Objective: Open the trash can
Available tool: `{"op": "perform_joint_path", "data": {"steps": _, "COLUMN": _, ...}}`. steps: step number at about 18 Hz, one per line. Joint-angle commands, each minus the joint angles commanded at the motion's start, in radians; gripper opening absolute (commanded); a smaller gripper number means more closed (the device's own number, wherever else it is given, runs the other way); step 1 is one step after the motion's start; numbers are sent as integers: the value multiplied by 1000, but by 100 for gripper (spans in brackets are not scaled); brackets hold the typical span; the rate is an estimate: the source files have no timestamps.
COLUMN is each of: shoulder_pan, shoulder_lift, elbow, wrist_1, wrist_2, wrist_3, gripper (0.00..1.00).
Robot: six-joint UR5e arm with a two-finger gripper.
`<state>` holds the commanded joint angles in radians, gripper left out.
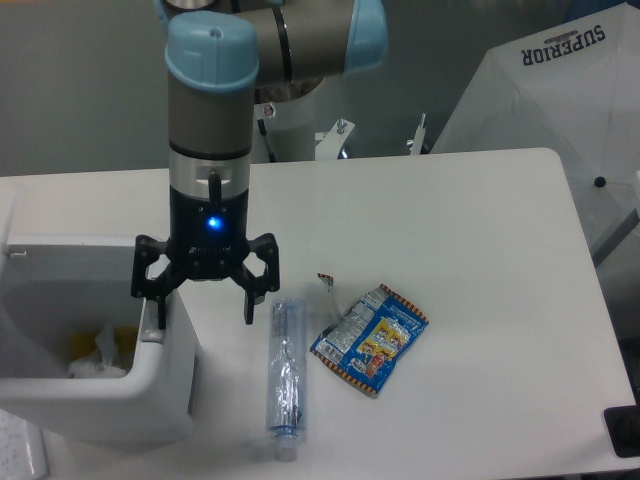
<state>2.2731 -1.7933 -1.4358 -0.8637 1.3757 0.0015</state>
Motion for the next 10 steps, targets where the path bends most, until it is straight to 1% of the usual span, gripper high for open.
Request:
{"op": "perform_joint_path", "data": {"steps": 2, "shoulder_pan": 39, "shoulder_lift": 23, "elbow": -17, "wrist_1": -3, "wrist_2": 76, "wrist_3": 18, "gripper": 100}}
{"op": "perform_joint_path", "data": {"steps": 3, "shoulder_pan": 43, "shoulder_lift": 25, "elbow": -24, "wrist_1": -3, "wrist_2": 144, "wrist_3": 50, "gripper": 100}}
{"op": "perform_joint_path", "data": {"steps": 5, "shoulder_pan": 75, "shoulder_lift": 23, "elbow": -41, "wrist_1": -18, "wrist_2": 290, "wrist_3": 154, "gripper": 100}}
{"op": "perform_joint_path", "data": {"steps": 6, "shoulder_pan": 80, "shoulder_lift": 19, "elbow": -52, "wrist_1": -20, "wrist_2": 330, "wrist_3": 213, "gripper": 100}}
{"op": "perform_joint_path", "data": {"steps": 8, "shoulder_pan": 98, "shoulder_lift": 12, "elbow": -86, "wrist_1": -20, "wrist_2": 364, "wrist_3": 316, "gripper": 100}}
{"op": "perform_joint_path", "data": {"steps": 10, "shoulder_pan": 115, "shoulder_lift": 9, "elbow": -113, "wrist_1": -20, "wrist_2": 384, "wrist_3": 383, "gripper": 100}}
